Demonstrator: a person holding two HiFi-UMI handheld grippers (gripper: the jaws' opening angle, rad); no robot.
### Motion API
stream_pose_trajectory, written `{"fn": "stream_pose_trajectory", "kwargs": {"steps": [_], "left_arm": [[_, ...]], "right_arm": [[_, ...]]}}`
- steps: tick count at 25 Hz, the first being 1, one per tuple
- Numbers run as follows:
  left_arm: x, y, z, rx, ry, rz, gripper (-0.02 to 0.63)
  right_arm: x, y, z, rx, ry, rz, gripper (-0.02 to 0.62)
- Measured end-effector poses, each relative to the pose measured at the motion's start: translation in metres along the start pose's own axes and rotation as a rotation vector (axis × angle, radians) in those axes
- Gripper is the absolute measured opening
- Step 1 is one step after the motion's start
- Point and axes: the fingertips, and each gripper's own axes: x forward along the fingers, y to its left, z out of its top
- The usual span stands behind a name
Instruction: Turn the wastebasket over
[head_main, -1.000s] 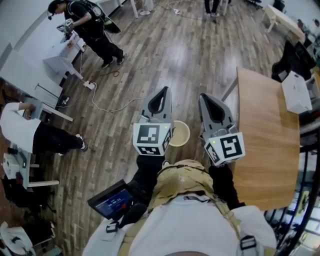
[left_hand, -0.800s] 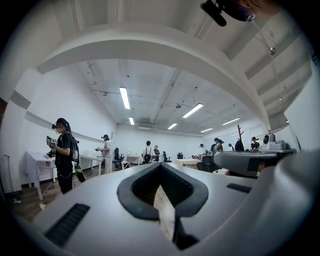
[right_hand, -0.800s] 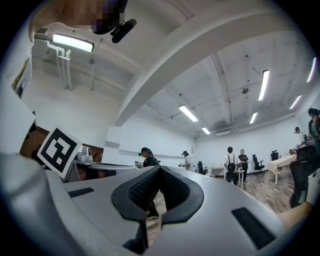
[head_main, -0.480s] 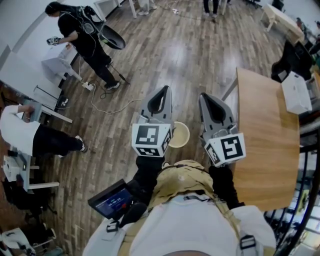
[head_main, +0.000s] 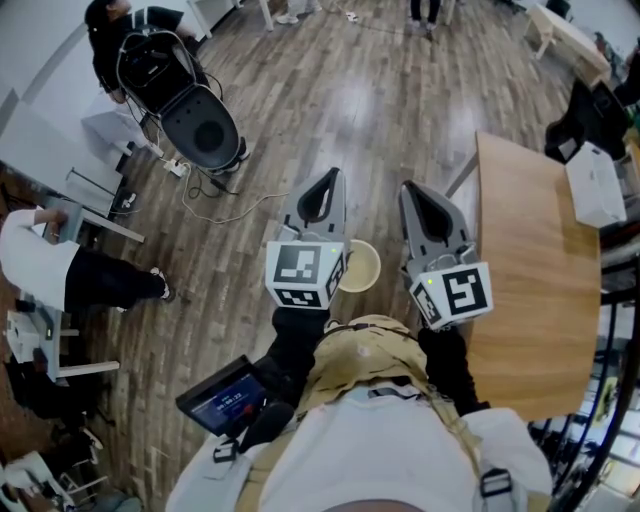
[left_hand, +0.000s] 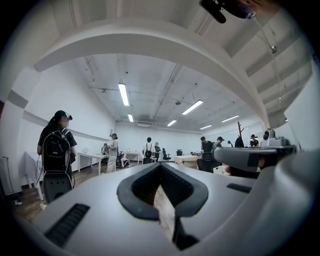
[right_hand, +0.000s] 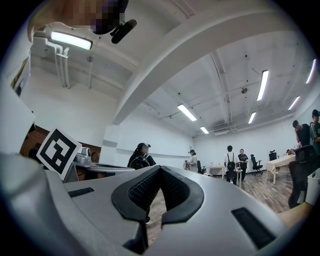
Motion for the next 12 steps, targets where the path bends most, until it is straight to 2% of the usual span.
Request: {"fn": "stream_pose_trajectory", "kwargs": {"steps": [12], "left_arm": [[0.009, 0.009, 0.000, -0.008, 0.011, -0.017, 0.002]], "right_arm": [[0.013, 0.002, 0.001, -0.013, 0.007, -0.002, 0.021]]}}
